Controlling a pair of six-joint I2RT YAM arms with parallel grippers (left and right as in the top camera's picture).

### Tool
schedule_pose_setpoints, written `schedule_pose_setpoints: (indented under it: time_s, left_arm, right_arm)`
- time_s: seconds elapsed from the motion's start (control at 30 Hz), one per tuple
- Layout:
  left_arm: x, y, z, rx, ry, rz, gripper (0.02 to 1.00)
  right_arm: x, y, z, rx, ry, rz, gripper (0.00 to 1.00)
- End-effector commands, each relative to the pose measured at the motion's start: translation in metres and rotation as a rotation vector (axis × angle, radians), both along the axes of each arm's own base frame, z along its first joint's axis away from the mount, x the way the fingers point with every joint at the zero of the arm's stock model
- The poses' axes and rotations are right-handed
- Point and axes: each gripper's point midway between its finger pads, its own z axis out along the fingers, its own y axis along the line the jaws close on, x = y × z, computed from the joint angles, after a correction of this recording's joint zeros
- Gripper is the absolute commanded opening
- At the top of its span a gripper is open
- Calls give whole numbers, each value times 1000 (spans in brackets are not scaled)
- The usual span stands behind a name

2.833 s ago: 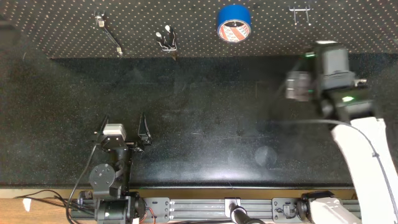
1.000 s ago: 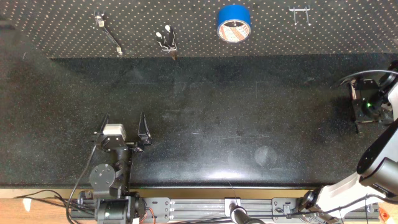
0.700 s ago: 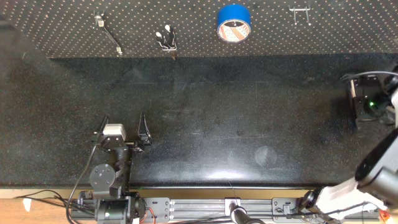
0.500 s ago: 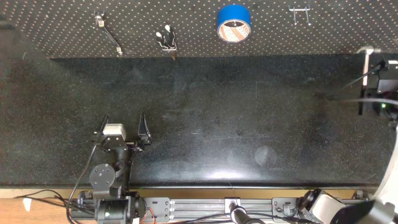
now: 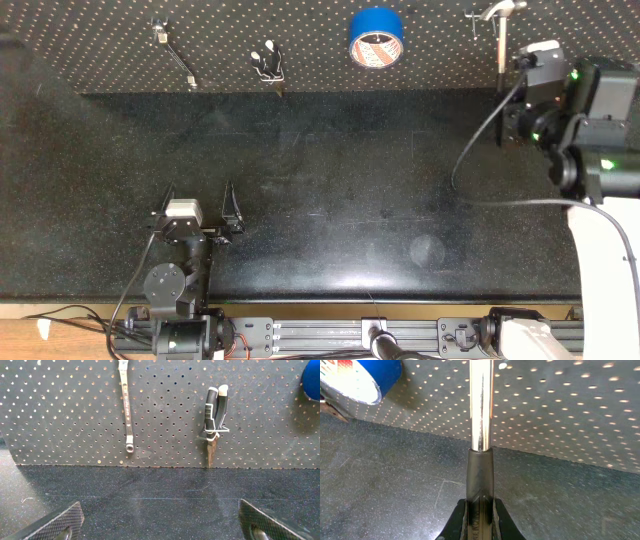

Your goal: Place Tools Onto Pegboard

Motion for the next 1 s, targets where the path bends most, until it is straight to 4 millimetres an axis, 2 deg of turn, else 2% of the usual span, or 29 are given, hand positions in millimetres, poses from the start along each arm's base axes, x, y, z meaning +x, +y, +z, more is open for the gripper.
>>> schedule_pose_setpoints:
  time_s: [0.03,0.47,0.5,0.53,0.57,0.6,0.67,0.77,0.87,1.0]
  left_arm:
    - [0,0,-1,-5,2,1,996]
    - [0,0,-1,-4,2,1,996]
    - [0,0,-1,-5,2,1,996]
    - [0,0,-1,-5,2,1,996]
    - [0,0,-1,-5,2,1,996]
    - [0,0,-1,-5,2,1,996]
    - [0,0,-1,-4,2,1,996]
    - [0,0,-1,-5,2,1,996]
    - [0,0,-1,-5,2,1,996]
    - [0,0,-1,-5,2,1,996]
  right_arm:
    - [16,14,-9,25,6,31,73]
    - [35,11,-62,26,136,22,75]
    - [38,11,-67,26,141,22,99]
    - [40,11,-69,27,144,23,402]
    - [41,11,-72,27,149,23,599]
    - [41,11,-73,27,152,23,733]
    - [41,11,-73,28,153,23,884]
    - [40,11,-65,27,133,23,917]
    - [37,10,-39,10,3,22,921]
    - [17,8,-54,-15,-162,7,923]
